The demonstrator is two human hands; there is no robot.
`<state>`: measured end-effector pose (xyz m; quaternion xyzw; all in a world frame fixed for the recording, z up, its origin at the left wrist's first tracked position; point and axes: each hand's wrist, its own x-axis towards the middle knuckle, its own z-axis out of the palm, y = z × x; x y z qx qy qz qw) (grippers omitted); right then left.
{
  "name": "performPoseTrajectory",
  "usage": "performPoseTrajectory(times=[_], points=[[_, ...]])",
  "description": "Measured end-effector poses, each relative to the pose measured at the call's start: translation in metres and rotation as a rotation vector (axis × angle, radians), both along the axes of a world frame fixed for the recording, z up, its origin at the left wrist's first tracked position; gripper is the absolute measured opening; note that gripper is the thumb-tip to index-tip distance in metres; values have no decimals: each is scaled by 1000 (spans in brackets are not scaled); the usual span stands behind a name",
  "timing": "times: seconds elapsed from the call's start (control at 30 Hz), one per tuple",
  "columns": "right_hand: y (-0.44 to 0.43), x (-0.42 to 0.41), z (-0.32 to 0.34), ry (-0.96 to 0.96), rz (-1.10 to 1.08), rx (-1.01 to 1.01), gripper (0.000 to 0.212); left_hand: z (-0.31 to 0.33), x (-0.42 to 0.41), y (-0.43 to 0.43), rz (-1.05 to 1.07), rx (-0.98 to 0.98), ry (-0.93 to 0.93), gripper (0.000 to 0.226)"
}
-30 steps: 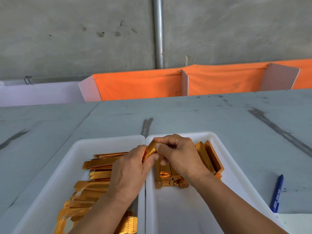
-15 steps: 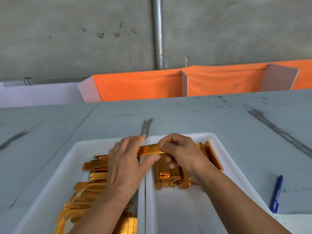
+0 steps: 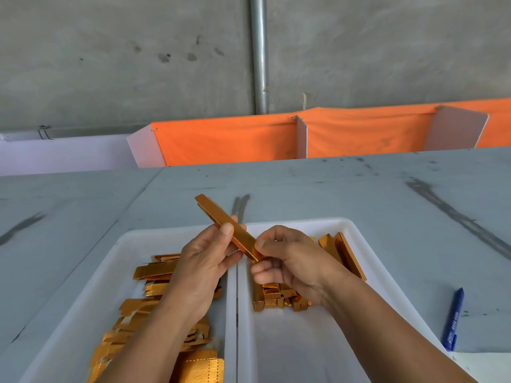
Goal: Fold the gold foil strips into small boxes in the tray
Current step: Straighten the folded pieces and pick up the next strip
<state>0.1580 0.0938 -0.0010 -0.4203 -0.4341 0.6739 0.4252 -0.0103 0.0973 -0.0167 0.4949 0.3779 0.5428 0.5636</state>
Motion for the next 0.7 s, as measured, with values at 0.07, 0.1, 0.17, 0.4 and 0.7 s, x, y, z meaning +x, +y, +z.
performPoseTrajectory(times=[0.07,0.1,0.17,0.4,0.7], points=[[-1,0,0,-37,65,9,4,1,-1,0,8,-28,-56,36],[-2,-1,0,-76,90,21,5,1,-2,0,20,-33,-67,35],[-4,-3,-2,-198,84,67,8,2,-1,-1,59,-17,-48,30],[-2,-4,-1,-296,-166,324,12,-8,5,-4,388,318,574,15],[-1,-3,-3,-238,-215,344,17,-17,6,-7,455,549,1033,33]])
